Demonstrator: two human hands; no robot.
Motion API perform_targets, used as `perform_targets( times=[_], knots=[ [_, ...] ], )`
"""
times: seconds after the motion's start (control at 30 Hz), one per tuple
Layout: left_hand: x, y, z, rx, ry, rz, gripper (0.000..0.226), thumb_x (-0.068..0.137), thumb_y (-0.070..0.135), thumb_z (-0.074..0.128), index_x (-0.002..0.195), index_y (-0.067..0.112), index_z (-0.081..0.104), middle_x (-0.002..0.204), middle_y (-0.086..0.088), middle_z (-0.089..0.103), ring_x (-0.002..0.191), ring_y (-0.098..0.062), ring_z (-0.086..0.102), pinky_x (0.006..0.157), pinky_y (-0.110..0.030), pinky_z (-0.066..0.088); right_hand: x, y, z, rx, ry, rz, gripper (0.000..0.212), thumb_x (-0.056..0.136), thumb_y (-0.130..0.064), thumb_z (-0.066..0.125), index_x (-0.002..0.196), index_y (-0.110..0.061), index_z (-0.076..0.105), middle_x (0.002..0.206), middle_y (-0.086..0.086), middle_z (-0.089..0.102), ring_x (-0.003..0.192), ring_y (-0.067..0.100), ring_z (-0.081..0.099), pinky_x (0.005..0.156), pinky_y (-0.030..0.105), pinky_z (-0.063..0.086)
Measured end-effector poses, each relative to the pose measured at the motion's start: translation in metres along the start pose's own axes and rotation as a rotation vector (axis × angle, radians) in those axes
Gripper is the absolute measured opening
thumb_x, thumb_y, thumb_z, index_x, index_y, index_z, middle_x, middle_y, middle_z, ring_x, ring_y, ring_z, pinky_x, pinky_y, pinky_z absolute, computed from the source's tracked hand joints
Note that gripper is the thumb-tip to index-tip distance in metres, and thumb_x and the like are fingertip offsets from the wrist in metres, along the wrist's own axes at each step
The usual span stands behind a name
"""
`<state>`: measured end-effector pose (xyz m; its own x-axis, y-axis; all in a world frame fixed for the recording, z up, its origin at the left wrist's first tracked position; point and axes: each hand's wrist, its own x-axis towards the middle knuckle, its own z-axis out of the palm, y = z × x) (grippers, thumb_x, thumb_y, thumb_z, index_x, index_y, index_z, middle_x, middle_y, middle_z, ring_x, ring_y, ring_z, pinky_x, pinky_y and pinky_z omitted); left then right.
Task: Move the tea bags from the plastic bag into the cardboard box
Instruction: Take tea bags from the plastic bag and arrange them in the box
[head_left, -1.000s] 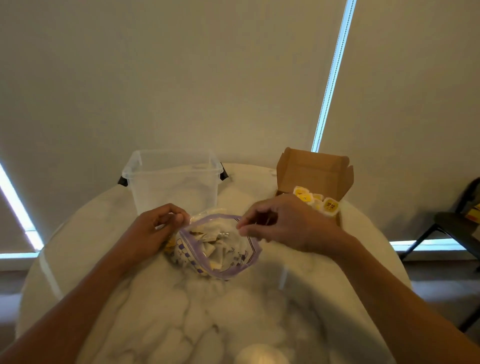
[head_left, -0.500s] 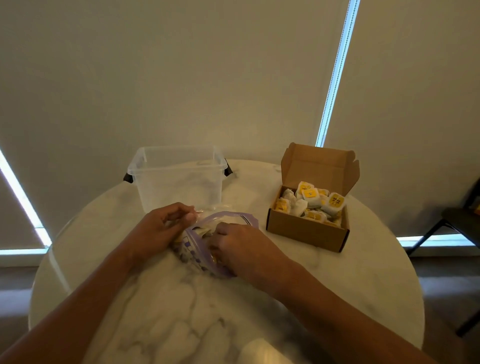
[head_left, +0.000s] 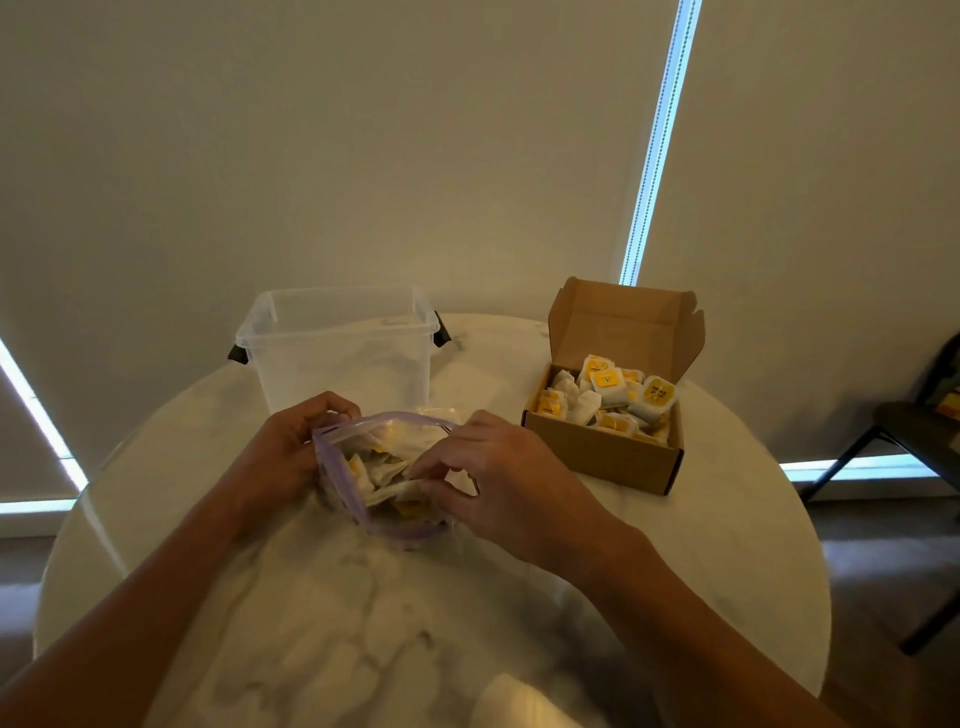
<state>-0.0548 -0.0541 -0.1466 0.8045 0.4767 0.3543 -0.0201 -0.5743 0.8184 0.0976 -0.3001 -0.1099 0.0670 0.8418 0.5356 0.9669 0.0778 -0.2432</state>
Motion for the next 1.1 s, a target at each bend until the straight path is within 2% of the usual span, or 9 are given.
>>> perform_targets(
  times=[0.07, 0.13, 0.27, 0.43, 0.53, 0.67, 0.83, 0.97, 1.1],
  knots=[
    [0.000, 0.001, 0.001, 0.020, -0.003, -0.013, 0.042, 0.096, -0.010, 0.076, 0.097, 0.032, 0.075, 0.099, 0.004, 0.081, 0.090, -0.007, 0.073, 0.083, -0.022, 0.058, -0.001, -0.003, 0.000, 0.035, 0.000, -0.004, 0.019, 0.099, -0.031, 0.074, 0.116, -0.025, 0.080, 0.106, -0.009, 0.078, 0.091, 0.001, 0.059, 0.077, 0.011, 0.041],
    [-0.001, 0.001, 0.001, 0.040, 0.007, -0.018, 0.040, 0.100, -0.009, 0.072, 0.098, 0.031, 0.075, 0.105, 0.006, 0.081, 0.098, -0.011, 0.075, 0.089, -0.028, 0.059, -0.001, -0.004, -0.002, 0.150, 0.040, 0.035, 0.018, 0.099, -0.026, 0.075, 0.116, -0.023, 0.081, 0.105, -0.008, 0.077, 0.087, 0.002, 0.066, 0.077, 0.011, 0.052],
    [-0.002, 0.004, 0.004, -0.047, 0.027, -0.051, 0.015, 0.113, 0.020, 0.061, 0.105, 0.021, 0.073, 0.115, 0.001, 0.080, 0.115, -0.025, 0.076, 0.099, -0.046, 0.059, -0.005, -0.002, -0.006, 0.412, 0.110, 0.240, 0.016, 0.100, -0.027, 0.074, 0.114, -0.025, 0.080, 0.099, -0.012, 0.077, 0.084, 0.008, 0.074, 0.076, 0.028, 0.064],
    [-0.004, 0.016, 0.008, -0.019, 0.033, -0.090, 0.042, 0.116, 0.046, 0.043, 0.118, 0.021, 0.077, 0.116, 0.005, 0.080, 0.112, -0.015, 0.075, 0.103, -0.042, 0.060, -0.006, 0.002, -0.013, 0.695, 0.063, 0.442, 0.014, 0.102, -0.019, 0.071, 0.112, -0.024, 0.079, 0.099, -0.001, 0.075, 0.081, 0.020, 0.080, 0.079, 0.041, 0.067],
    [-0.007, 0.022, 0.009, -0.080, 0.025, -0.107, 0.053, 0.116, 0.053, 0.037, 0.121, 0.019, 0.077, 0.116, 0.002, 0.080, 0.114, -0.019, 0.074, 0.103, -0.040, 0.057, -0.004, 0.001, -0.016, 0.779, 0.054, 0.487, 0.013, 0.102, -0.017, 0.070, 0.108, -0.022, 0.080, 0.101, -0.003, 0.077, 0.082, 0.021, 0.081, 0.080, 0.036, 0.067],
    [-0.009, 0.025, 0.010, -0.141, 0.047, -0.130, 0.055, 0.116, 0.055, 0.038, 0.115, 0.018, 0.079, 0.113, 0.001, 0.081, 0.111, -0.014, 0.075, 0.104, -0.037, 0.055, -0.005, 0.001, -0.014, 0.729, 0.016, 0.475, 0.016, 0.103, -0.013, 0.067, 0.107, -0.020, 0.082, 0.102, -0.007, 0.081, 0.085, 0.017, 0.080, 0.078, 0.026, 0.063],
    [-0.009, 0.028, 0.011, -0.169, 0.055, -0.146, 0.056, 0.115, 0.056, 0.038, 0.108, 0.020, 0.081, 0.108, -0.001, 0.082, 0.103, -0.013, 0.077, 0.095, -0.033, 0.056, -0.006, -0.002, -0.008, 0.665, 0.004, 0.401, 0.021, 0.101, -0.007, 0.066, 0.101, -0.017, 0.084, 0.103, -0.007, 0.081, 0.093, 0.014, 0.079, 0.086, 0.032, 0.065],
    [-0.009, 0.030, 0.012, -0.174, 0.050, -0.136, 0.057, 0.115, 0.054, 0.038, 0.108, 0.019, 0.082, 0.108, -0.002, 0.082, 0.102, -0.012, 0.077, 0.093, -0.031, 0.056, -0.009, -0.006, -0.001, 0.553, -0.034, 0.326, 0.012, 0.095, -0.019, 0.079, 0.105, -0.024, 0.082, 0.105, -0.011, 0.077, 0.095, 0.009, 0.075, 0.082, 0.031, 0.065],
    [-0.009, 0.031, 0.012, -0.162, 0.060, -0.139, 0.056, 0.115, 0.055, 0.039, 0.107, 0.020, 0.083, 0.108, -0.002, 0.083, 0.102, -0.013, 0.078, 0.096, -0.032, 0.057, -0.009, -0.011, 0.007, 0.429, -0.053, 0.264, 0.026, 0.085, -0.025, 0.090, 0.102, -0.024, 0.070, 0.100, -0.012, 0.070, 0.091, 0.009, 0.070, 0.077, 0.026, 0.062]
  ],
)
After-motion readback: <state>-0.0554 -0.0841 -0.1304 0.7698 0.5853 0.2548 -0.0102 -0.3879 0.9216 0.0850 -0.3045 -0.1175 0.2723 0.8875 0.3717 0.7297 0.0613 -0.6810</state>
